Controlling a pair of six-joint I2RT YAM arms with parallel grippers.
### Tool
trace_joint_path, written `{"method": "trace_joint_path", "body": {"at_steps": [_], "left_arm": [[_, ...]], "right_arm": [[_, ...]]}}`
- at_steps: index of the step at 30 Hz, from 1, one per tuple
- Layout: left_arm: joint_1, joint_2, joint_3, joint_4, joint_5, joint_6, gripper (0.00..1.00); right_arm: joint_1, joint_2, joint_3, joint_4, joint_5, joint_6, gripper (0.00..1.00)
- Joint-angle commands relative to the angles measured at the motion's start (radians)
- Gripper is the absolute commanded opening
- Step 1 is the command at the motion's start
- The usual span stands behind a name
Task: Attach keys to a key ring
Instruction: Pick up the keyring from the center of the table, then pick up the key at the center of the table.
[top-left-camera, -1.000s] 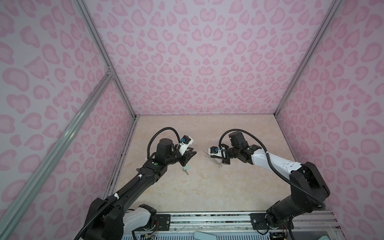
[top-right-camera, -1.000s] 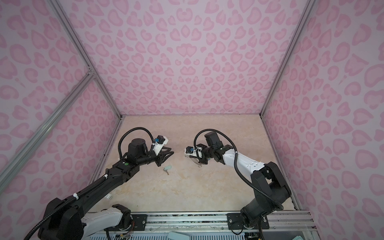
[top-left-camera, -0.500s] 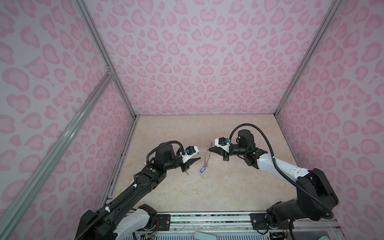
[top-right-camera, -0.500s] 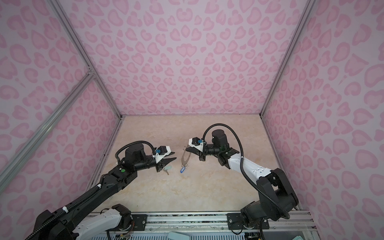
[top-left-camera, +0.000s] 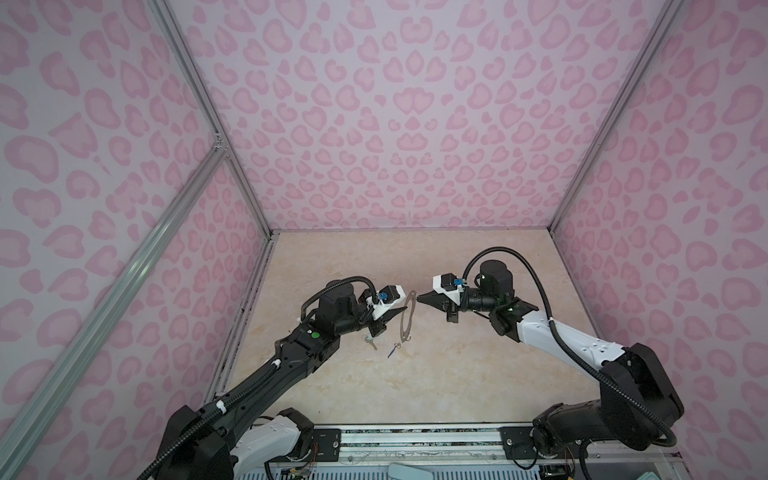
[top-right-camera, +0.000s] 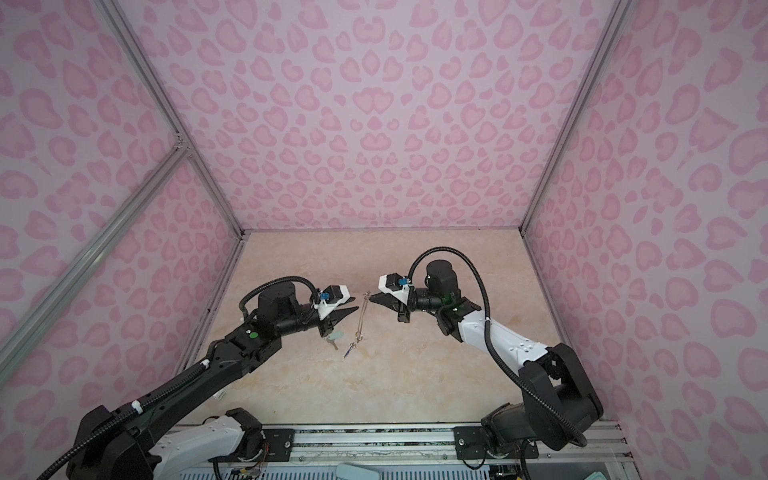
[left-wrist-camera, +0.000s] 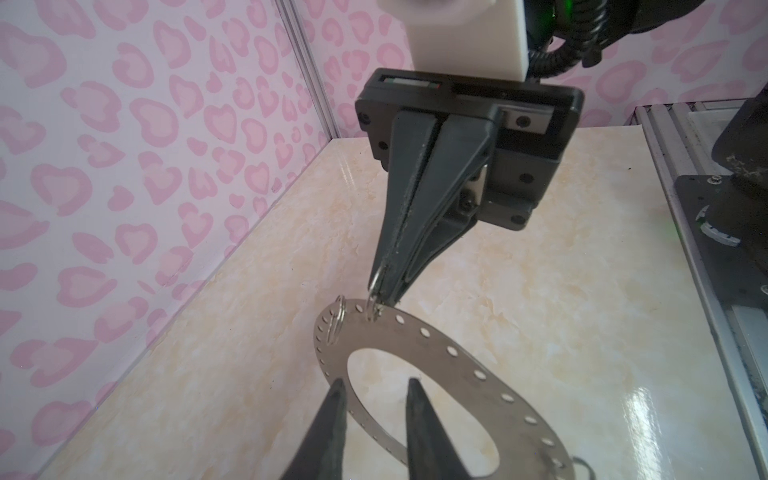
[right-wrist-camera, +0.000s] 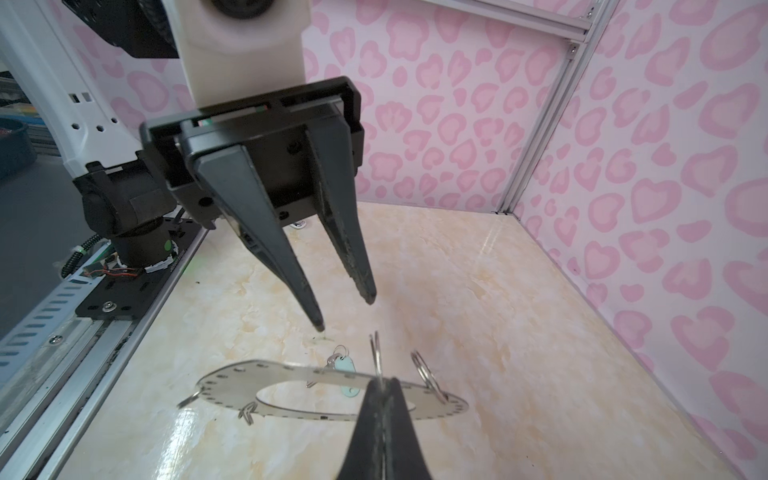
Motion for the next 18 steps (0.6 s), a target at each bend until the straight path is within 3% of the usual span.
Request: {"method": "trace_joint_path", "body": {"at_steps": [1, 6, 12, 18], "left_arm": [[-0.002, 0.009, 0.016, 0.055, -0.015, -0.025, 0.26], [0.003, 0.031, 0.036, -0.007, -0.102, -0.097, 0.27], [0.079, 0.022, 0.022, -0.124, -0.187, -0.378, 0.30], [0.097, -0.009, 0.014, -0.422, -0.366, -0.602, 0.30]], "right_arm": [[0.003, -0.003, -0.015, 0.053, -0.012, 0.032, 0.00], [0.002, -0.016, -0.023, 0.042, 0.033, 0.043, 0.00], [0.002, -0.066, -0.037, -0.072, 0.129, -0.040, 0.00], [0.004, -0.122, -0.075, -0.113, 0.232, -0.084, 0.00]]}}
